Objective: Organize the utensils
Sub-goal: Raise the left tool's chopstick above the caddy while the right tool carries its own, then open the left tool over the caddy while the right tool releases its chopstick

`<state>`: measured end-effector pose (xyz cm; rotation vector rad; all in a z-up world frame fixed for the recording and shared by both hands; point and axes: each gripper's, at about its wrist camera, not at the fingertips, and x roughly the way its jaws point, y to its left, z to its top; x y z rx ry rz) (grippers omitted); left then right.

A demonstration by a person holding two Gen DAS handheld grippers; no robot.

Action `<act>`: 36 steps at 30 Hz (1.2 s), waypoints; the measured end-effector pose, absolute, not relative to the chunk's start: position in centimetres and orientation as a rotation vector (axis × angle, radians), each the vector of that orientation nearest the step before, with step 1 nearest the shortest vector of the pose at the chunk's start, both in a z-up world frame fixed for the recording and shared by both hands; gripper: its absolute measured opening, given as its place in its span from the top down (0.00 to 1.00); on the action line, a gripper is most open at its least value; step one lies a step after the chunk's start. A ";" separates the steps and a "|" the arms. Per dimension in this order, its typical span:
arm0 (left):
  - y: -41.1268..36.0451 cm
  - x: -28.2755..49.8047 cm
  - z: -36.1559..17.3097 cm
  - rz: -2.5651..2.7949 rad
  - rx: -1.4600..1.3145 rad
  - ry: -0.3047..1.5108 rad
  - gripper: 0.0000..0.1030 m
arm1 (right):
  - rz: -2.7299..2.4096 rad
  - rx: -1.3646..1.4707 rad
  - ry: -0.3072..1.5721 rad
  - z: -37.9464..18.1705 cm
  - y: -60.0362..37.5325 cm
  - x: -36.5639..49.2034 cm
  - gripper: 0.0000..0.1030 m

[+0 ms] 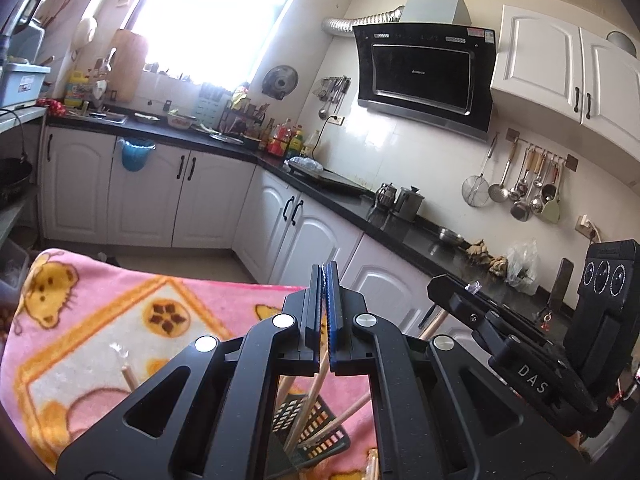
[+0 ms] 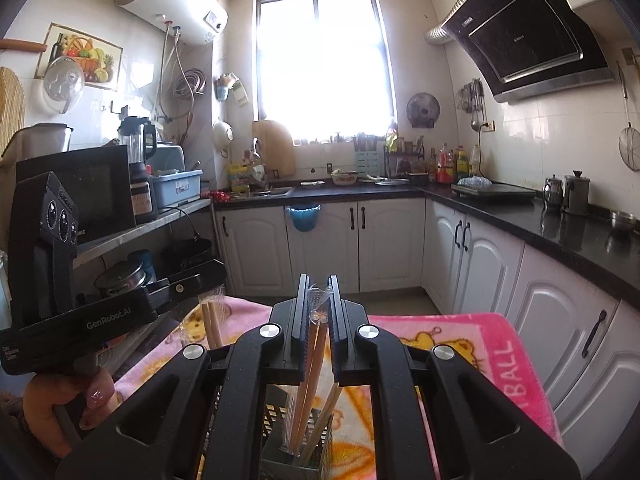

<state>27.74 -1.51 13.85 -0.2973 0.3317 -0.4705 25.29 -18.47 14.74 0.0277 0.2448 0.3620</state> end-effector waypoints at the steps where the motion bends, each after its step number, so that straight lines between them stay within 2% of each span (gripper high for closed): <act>1: -1.6 27.8 13.5 -0.467 -0.293 0.336 0.99 | 0.362 0.030 0.247 14.5 -18.4 25.4 0.92; 25: -0.9 27.1 8.7 -0.444 -0.302 0.375 0.99 | 0.355 0.066 0.313 10.2 -17.2 26.6 0.90; 27: -0.8 27.1 8.5 -0.442 -0.304 0.380 0.99 | 0.348 0.070 0.321 10.0 -17.4 26.6 0.83; 31: -0.6 27.0 8.2 -0.432 -0.311 0.389 0.99 | 0.340 0.081 0.326 9.8 -18.0 26.3 0.77; 33: -0.4 26.9 8.1 -0.427 -0.311 0.389 0.99 | 0.333 0.084 0.330 9.7 -18.4 26.0 0.71; 35: -0.3 26.6 8.1 -0.418 -0.305 0.389 0.96 | 0.328 0.087 0.333 9.7 -18.7 25.8 0.70; 36: -0.2 26.5 8.2 -0.414 -0.304 0.388 0.91 | 0.326 0.090 0.336 9.6 -18.9 25.7 0.69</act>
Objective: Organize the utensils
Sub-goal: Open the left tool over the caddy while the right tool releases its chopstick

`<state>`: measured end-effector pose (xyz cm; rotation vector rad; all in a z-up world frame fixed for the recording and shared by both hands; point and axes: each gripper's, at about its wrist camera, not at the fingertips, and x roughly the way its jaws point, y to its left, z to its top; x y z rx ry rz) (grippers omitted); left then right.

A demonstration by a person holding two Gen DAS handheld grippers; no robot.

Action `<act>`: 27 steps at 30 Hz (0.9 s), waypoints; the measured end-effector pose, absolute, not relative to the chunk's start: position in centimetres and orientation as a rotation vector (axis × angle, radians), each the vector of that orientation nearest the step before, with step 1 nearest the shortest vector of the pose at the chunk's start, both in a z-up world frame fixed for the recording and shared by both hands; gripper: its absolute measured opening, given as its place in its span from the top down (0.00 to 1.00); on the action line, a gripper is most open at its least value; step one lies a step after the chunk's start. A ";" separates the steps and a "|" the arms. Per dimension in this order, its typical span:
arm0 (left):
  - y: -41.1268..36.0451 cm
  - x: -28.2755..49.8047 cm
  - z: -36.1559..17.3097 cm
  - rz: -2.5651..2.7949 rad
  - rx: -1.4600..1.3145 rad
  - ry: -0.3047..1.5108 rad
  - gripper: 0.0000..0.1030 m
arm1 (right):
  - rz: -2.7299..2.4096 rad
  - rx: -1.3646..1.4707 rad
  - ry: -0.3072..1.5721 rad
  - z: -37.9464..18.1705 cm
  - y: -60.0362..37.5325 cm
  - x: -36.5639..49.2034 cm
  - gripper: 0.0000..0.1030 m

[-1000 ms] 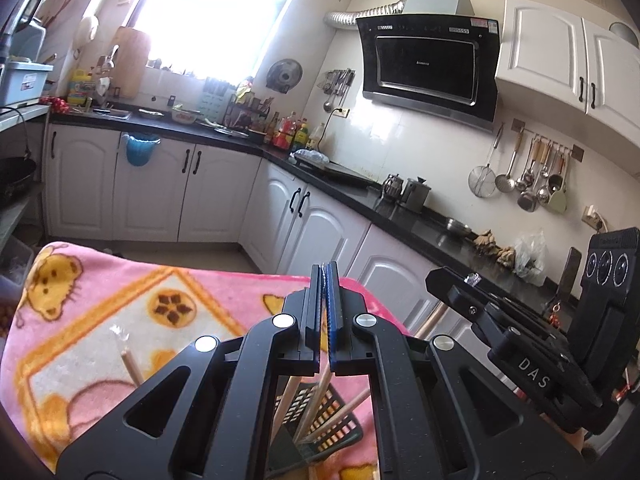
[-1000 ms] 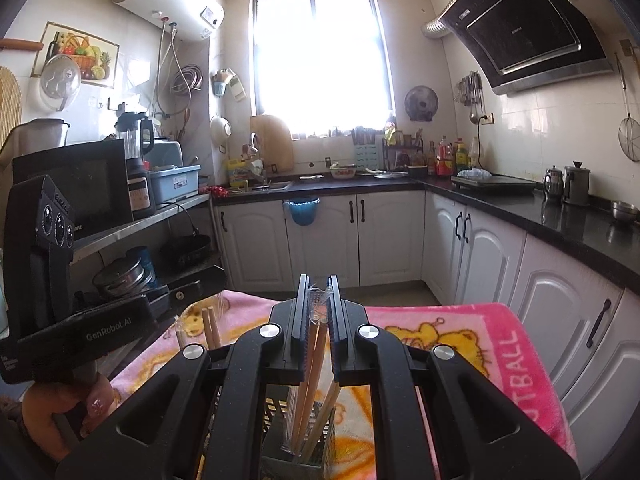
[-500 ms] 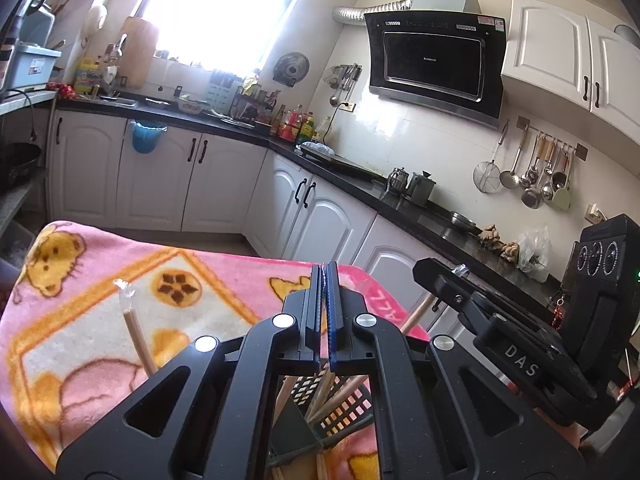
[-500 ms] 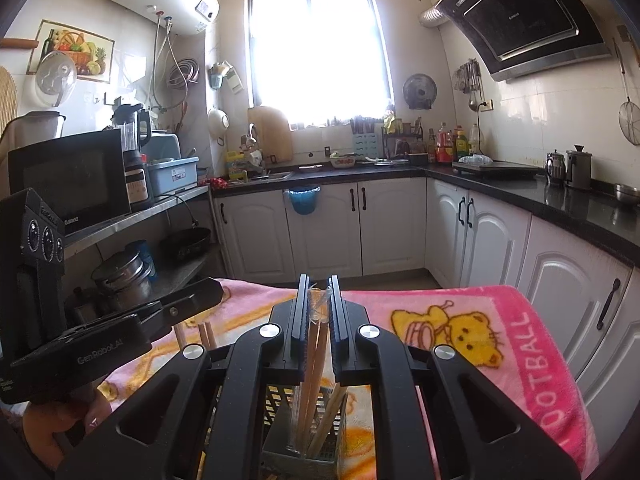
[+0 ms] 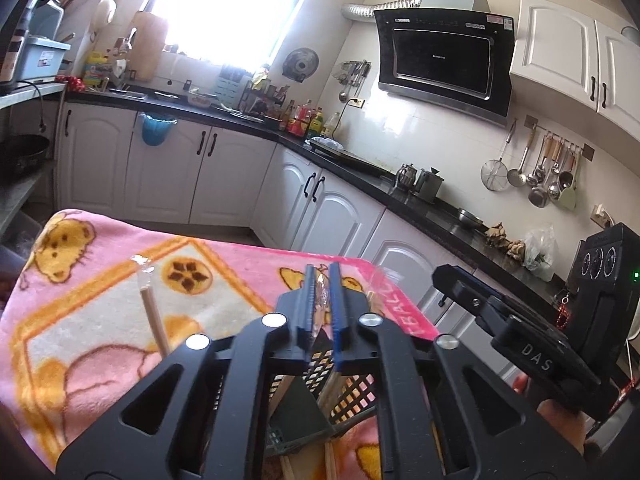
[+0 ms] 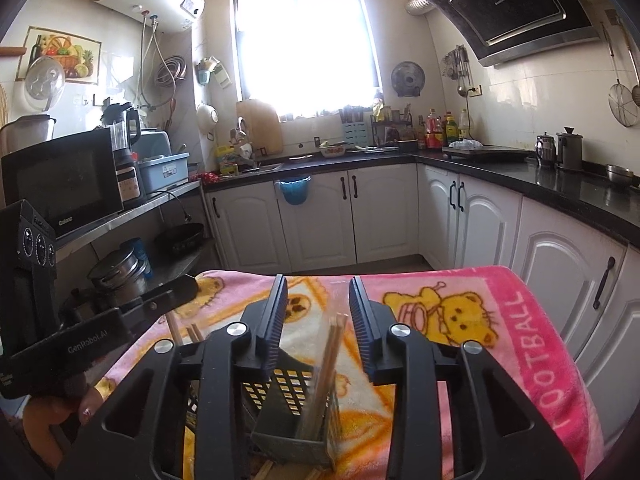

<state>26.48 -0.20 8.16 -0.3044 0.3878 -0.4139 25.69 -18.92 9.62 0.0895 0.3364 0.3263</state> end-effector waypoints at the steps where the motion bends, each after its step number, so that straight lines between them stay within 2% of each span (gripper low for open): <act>1: -0.1 26.3 8.2 -0.409 -0.304 0.386 0.85 | 0.324 0.090 0.340 9.6 -19.1 25.6 0.68; 11: 1.0 24.3 8.8 -0.346 -0.290 0.370 0.47 | 0.311 0.082 0.364 9.2 -20.1 24.2 0.57; 13: 1.2 23.8 9.0 -0.339 -0.290 0.363 0.36 | 0.312 0.081 0.366 9.2 -20.3 23.9 0.55; 19: 2.2 22.1 9.1 -0.309 -0.302 0.355 0.17 | 0.312 0.081 0.356 9.4 -20.8 22.9 0.48; 22: 2.8 21.4 9.0 -0.287 -0.313 0.349 0.10 | 0.308 0.075 0.345 9.6 -20.9 22.2 0.42; 27: 3.5 20.3 8.7 -0.263 -0.323 0.348 0.10 | 0.313 0.072 0.336 9.8 -21.0 21.4 0.36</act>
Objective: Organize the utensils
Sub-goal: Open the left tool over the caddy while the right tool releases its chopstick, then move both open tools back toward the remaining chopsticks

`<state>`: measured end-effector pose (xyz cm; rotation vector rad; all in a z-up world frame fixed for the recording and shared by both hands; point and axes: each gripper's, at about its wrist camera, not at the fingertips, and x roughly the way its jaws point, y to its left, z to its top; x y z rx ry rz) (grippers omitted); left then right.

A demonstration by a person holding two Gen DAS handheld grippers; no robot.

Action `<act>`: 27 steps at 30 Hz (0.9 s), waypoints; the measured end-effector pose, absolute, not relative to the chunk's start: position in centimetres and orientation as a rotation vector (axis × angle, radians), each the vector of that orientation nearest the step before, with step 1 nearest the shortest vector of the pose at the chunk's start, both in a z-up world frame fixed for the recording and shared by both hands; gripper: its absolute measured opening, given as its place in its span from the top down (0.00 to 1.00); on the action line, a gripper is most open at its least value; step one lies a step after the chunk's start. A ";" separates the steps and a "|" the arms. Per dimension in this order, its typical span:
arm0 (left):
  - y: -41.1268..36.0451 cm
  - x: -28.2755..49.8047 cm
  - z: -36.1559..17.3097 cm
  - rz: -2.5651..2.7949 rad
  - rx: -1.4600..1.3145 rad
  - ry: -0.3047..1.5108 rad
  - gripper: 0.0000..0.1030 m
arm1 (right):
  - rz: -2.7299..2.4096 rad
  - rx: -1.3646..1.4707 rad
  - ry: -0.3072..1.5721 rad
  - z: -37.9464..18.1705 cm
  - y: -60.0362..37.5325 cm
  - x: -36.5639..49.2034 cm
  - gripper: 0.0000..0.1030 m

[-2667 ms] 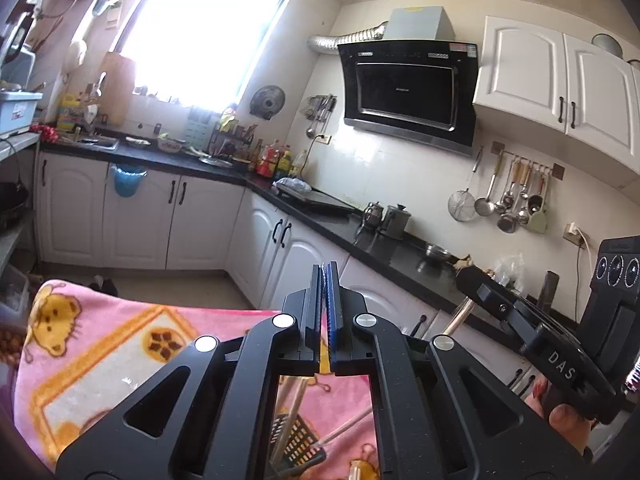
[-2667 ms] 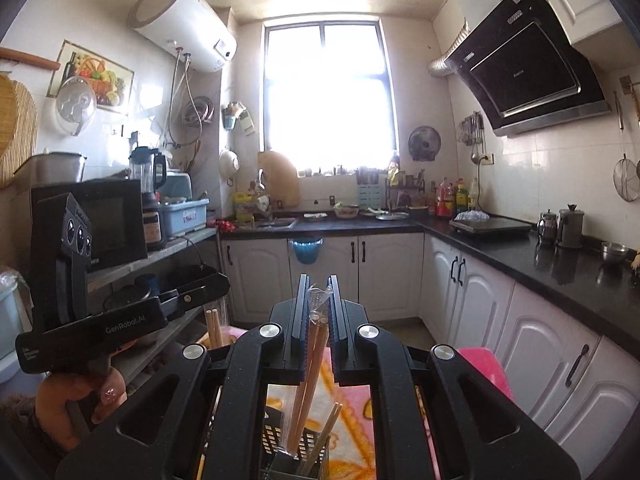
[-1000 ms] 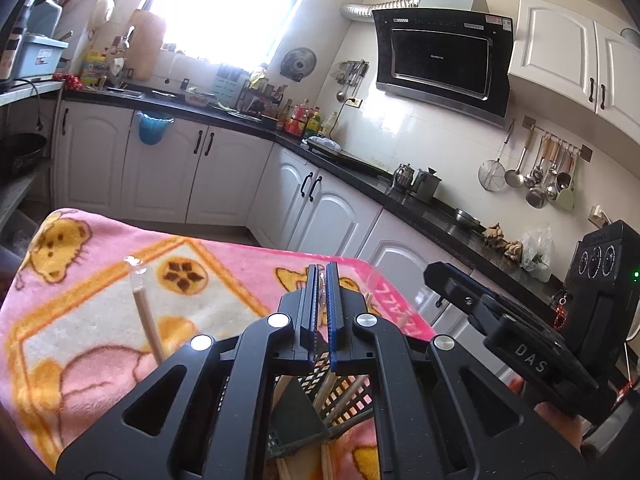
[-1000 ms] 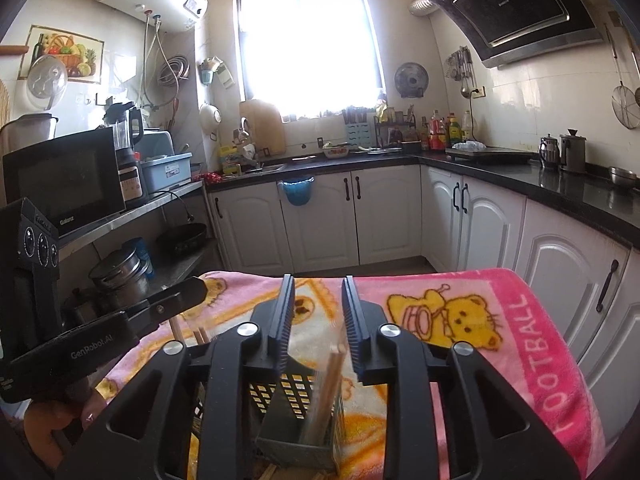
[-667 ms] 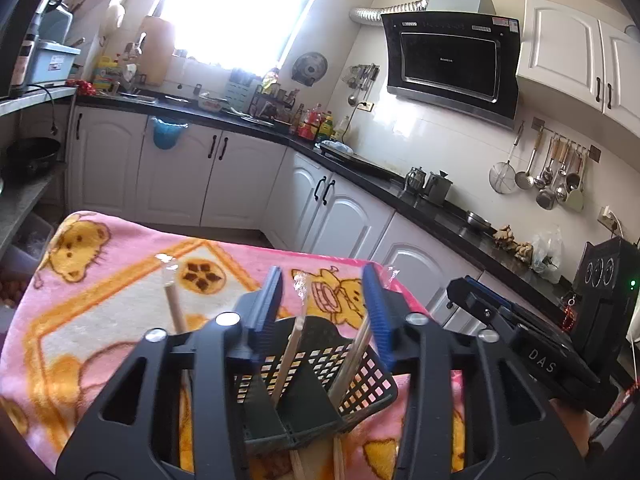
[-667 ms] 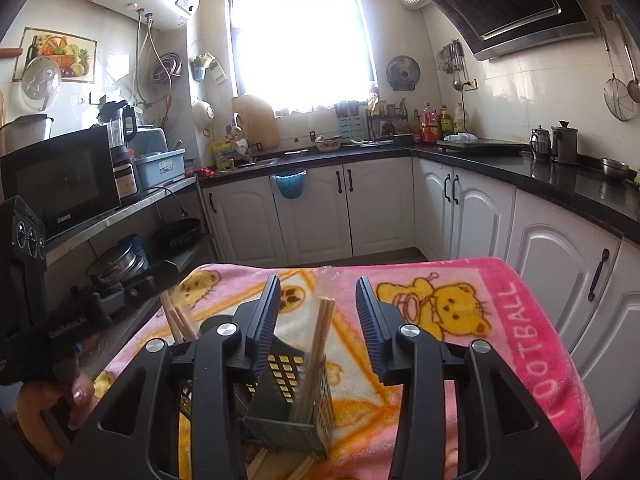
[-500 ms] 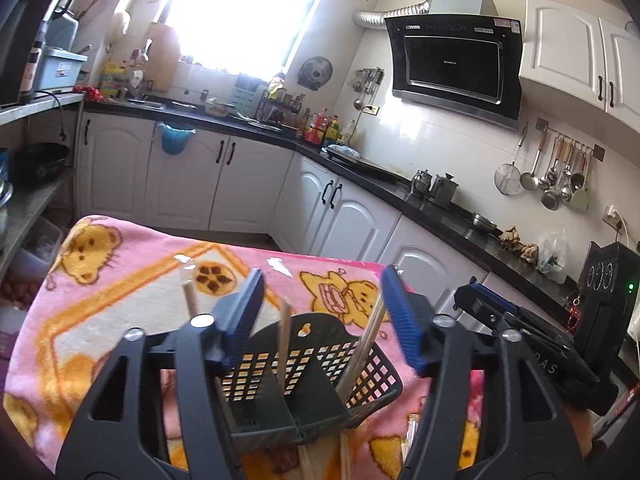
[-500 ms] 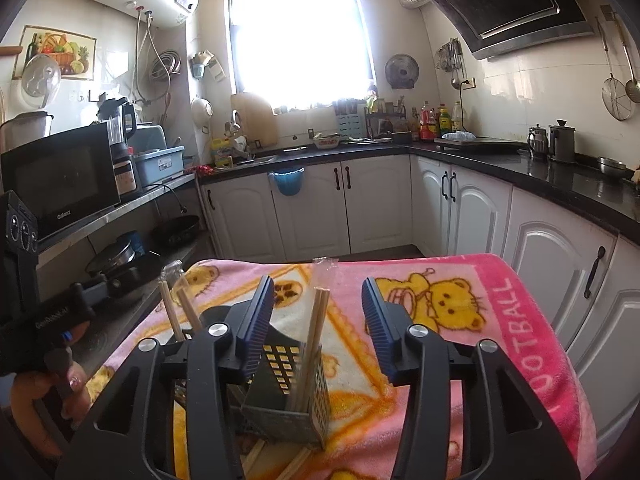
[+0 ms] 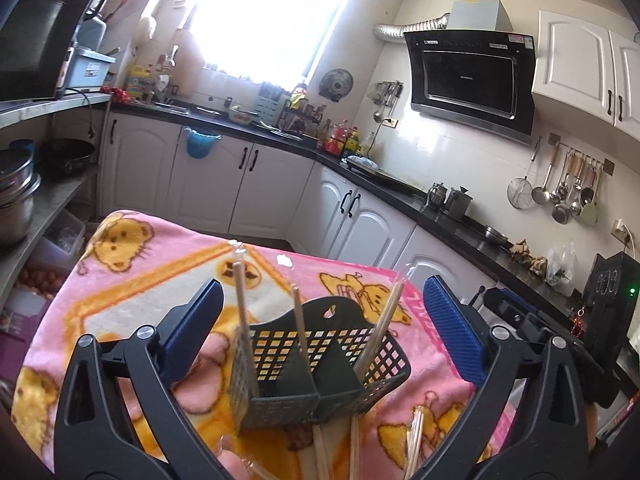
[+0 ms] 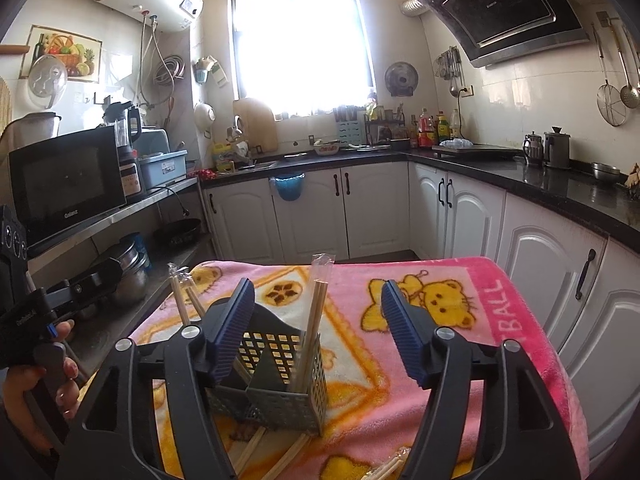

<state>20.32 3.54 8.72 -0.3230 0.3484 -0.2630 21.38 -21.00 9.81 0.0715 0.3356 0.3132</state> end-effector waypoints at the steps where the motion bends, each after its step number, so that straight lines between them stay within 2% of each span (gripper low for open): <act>1: 3.6 20.2 8.7 -0.259 -0.323 0.350 0.10 | 0.315 0.069 0.332 9.8 -21.0 21.1 0.35; 12: 3.9 18.6 7.3 -0.233 -0.303 0.383 0.10 | 0.310 0.038 0.323 9.3 -21.0 19.0 0.29; 27: 3.6 16.5 4.9 -0.205 -0.257 0.434 0.10 | 0.328 0.013 0.369 7.1 -20.6 16.7 0.28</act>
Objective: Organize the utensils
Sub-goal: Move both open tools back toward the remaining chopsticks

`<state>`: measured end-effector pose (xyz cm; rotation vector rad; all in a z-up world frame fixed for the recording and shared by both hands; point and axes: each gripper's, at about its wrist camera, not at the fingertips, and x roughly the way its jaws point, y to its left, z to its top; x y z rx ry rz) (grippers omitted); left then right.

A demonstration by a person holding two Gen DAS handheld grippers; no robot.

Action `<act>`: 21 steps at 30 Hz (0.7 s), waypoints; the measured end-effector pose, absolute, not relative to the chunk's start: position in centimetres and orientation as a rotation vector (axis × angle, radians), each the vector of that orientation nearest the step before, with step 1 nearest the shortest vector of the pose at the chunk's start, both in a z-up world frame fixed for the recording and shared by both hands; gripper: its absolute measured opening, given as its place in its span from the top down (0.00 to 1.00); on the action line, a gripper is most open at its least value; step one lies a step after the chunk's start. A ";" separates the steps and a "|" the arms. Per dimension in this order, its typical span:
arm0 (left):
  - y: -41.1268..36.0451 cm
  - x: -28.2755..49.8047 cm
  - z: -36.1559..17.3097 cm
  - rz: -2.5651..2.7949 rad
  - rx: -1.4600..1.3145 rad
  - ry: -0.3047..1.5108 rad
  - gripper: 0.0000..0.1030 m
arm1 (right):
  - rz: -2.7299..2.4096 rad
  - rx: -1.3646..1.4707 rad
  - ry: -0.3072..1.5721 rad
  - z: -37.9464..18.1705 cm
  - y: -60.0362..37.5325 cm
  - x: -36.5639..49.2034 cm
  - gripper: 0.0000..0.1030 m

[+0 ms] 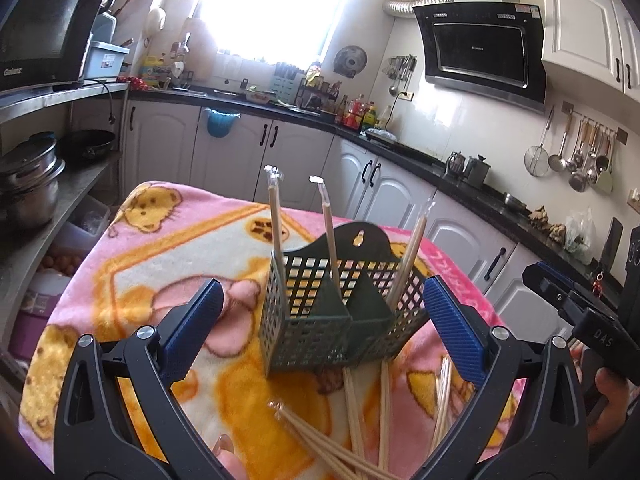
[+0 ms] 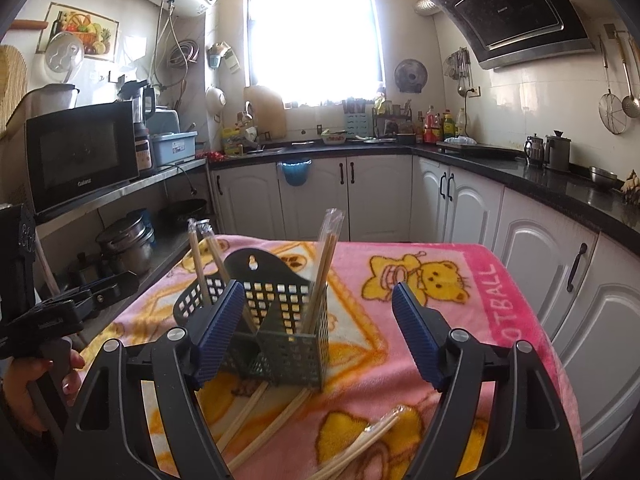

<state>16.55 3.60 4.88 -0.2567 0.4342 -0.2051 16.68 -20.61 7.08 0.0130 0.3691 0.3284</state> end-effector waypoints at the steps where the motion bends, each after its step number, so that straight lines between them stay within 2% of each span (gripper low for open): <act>1: 3.5 16.4 4.7 -0.206 -0.256 0.440 0.10 | 0.329 0.013 0.373 6.9 -20.6 16.5 0.28; 21: 3.8 15.5 0.8 -0.173 -0.264 0.544 0.10 | 0.324 -0.009 0.463 3.3 -20.7 14.5 0.28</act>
